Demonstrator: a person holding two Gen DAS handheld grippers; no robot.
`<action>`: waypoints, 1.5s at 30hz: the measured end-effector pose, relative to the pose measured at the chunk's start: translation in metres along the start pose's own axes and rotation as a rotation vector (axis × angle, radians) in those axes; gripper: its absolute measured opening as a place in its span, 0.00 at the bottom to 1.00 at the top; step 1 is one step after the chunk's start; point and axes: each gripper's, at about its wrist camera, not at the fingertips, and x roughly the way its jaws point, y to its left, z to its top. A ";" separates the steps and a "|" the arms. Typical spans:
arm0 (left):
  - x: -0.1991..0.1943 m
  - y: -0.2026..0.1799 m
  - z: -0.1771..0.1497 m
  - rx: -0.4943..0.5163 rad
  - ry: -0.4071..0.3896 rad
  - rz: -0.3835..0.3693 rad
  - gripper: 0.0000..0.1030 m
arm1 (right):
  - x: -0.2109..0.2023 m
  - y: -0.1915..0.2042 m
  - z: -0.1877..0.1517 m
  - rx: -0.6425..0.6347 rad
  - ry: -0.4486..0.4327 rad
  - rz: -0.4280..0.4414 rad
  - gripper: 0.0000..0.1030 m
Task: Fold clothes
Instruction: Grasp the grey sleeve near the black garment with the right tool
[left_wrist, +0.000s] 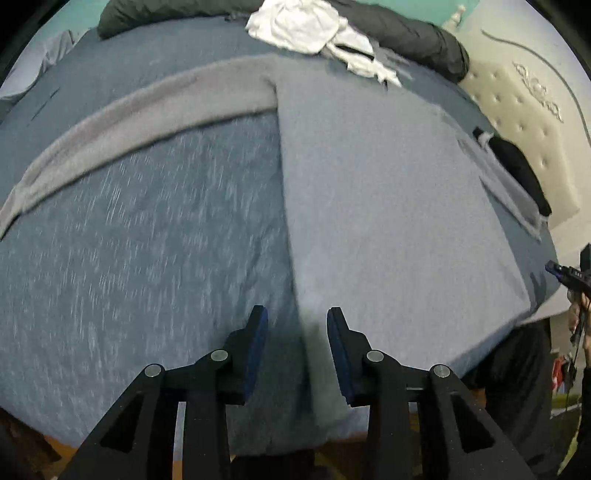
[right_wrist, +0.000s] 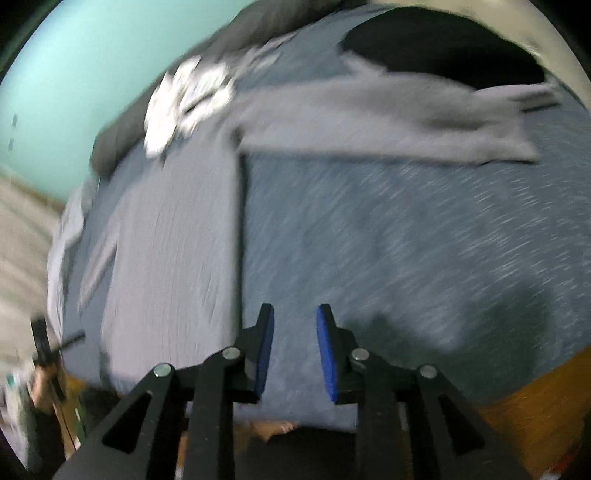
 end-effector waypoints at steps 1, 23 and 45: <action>0.006 -0.010 0.005 0.000 -0.012 0.001 0.36 | -0.009 -0.013 0.011 0.027 -0.038 -0.015 0.29; 0.107 -0.062 0.075 -0.091 -0.179 -0.048 0.41 | -0.010 -0.166 0.101 0.307 -0.287 -0.227 0.59; 0.145 -0.051 0.074 -0.102 -0.217 -0.015 0.41 | 0.005 -0.119 0.106 0.007 -0.357 -0.299 0.09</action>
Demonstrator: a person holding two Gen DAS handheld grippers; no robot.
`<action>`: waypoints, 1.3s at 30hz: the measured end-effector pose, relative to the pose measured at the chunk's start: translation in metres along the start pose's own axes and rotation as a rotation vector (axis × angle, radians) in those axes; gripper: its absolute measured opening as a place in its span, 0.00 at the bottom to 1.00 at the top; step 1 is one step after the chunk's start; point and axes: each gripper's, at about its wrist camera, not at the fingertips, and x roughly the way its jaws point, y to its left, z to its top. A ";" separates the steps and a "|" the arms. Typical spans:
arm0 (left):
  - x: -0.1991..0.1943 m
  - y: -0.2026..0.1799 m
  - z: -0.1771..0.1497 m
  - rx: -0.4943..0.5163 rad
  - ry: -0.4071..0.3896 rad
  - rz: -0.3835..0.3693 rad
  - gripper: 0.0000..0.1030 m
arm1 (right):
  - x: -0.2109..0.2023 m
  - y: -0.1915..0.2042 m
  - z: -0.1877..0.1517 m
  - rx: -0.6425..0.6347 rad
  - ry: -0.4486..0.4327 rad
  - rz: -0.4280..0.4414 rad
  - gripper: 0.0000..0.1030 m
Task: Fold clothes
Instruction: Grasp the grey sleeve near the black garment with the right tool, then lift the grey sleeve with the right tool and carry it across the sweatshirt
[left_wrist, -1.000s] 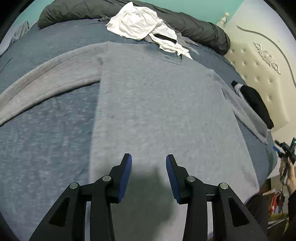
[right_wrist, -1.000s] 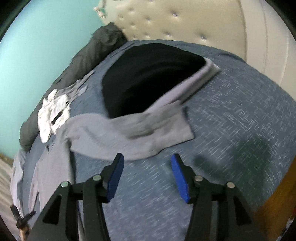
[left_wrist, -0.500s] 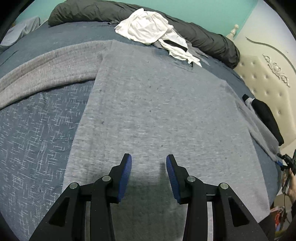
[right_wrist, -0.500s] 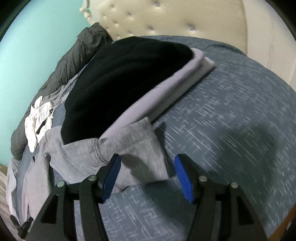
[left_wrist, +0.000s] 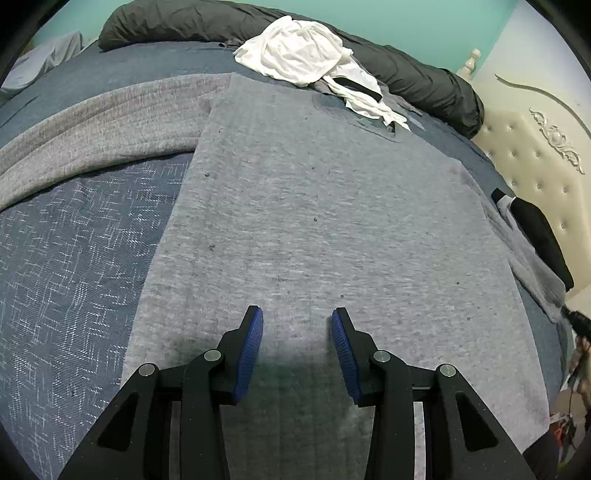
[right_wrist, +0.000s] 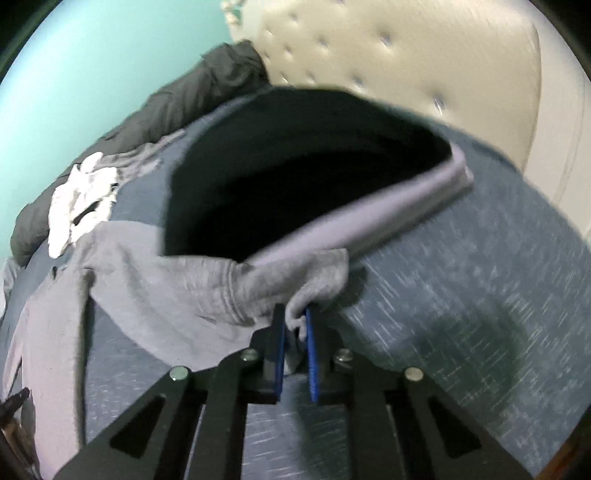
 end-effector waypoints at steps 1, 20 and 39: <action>0.000 0.000 0.000 -0.001 -0.001 -0.001 0.41 | -0.010 0.005 0.006 -0.015 -0.021 0.009 0.08; -0.003 -0.003 0.000 0.022 -0.001 0.003 0.41 | -0.061 0.050 0.195 -0.134 -0.232 -0.157 0.08; 0.007 -0.005 0.002 0.039 0.011 0.008 0.41 | -0.001 0.025 0.203 -0.044 -0.086 -0.215 0.08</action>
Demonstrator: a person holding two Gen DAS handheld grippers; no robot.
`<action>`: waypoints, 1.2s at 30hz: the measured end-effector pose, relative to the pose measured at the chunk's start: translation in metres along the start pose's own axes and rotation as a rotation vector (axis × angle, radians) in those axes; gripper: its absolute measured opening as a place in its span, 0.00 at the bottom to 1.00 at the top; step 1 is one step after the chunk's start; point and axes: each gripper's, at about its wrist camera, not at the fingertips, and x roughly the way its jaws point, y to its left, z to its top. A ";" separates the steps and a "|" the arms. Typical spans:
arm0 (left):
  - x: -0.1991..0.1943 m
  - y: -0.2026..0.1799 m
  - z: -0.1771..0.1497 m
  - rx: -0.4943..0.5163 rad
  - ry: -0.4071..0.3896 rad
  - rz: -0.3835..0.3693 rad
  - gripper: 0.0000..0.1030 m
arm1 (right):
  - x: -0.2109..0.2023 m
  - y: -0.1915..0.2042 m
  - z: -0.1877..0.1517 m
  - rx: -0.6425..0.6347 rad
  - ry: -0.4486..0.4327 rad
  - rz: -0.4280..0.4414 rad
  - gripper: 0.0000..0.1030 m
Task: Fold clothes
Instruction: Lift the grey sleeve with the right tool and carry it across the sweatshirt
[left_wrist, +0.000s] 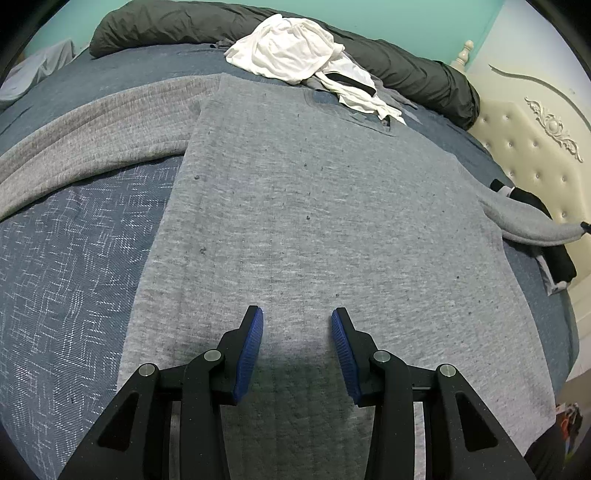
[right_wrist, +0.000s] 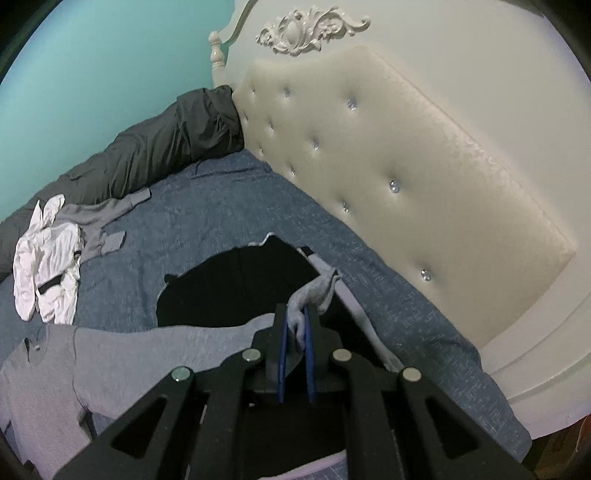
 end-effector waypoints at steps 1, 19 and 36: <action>0.000 0.000 0.000 0.000 0.000 -0.001 0.41 | -0.003 0.000 0.004 0.004 -0.005 0.002 0.08; -0.037 0.003 -0.007 0.027 -0.049 0.003 0.41 | -0.137 0.296 0.025 -0.312 -0.114 0.541 0.08; -0.103 0.055 -0.025 -0.046 -0.123 0.041 0.41 | -0.184 0.559 -0.223 -0.591 0.310 0.934 0.08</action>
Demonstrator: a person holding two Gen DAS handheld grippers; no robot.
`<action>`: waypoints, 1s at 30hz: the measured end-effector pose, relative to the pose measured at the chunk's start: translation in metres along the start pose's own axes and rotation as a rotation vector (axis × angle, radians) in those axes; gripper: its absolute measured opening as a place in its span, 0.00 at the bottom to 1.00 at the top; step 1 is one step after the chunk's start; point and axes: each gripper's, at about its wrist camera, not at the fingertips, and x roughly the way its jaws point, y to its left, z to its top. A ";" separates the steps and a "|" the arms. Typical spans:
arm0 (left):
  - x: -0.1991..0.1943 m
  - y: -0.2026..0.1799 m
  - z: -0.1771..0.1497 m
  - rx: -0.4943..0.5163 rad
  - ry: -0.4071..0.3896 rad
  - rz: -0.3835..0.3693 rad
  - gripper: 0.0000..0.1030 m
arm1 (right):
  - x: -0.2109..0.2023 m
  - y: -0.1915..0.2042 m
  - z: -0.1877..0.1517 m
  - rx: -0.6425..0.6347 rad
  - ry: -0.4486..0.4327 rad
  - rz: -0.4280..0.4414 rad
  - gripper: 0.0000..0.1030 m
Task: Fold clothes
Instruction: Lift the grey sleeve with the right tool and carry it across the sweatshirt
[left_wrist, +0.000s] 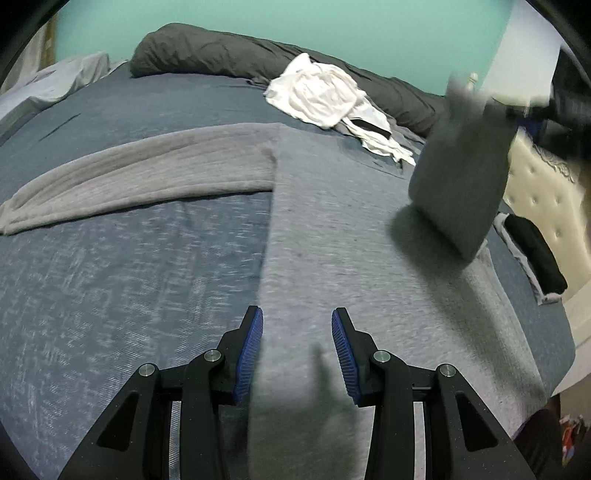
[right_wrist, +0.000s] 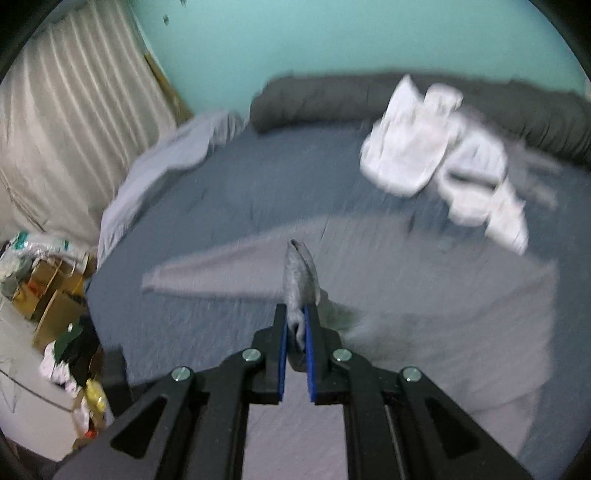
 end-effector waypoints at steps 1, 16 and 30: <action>-0.001 0.002 0.000 -0.003 -0.001 0.001 0.41 | 0.013 0.002 -0.010 0.013 0.021 0.009 0.08; -0.005 0.004 -0.003 -0.005 0.003 -0.005 0.41 | 0.082 0.014 -0.073 0.081 0.105 0.082 0.08; 0.021 -0.003 -0.002 -0.009 0.069 -0.053 0.41 | 0.063 -0.033 -0.081 0.135 0.080 0.086 0.30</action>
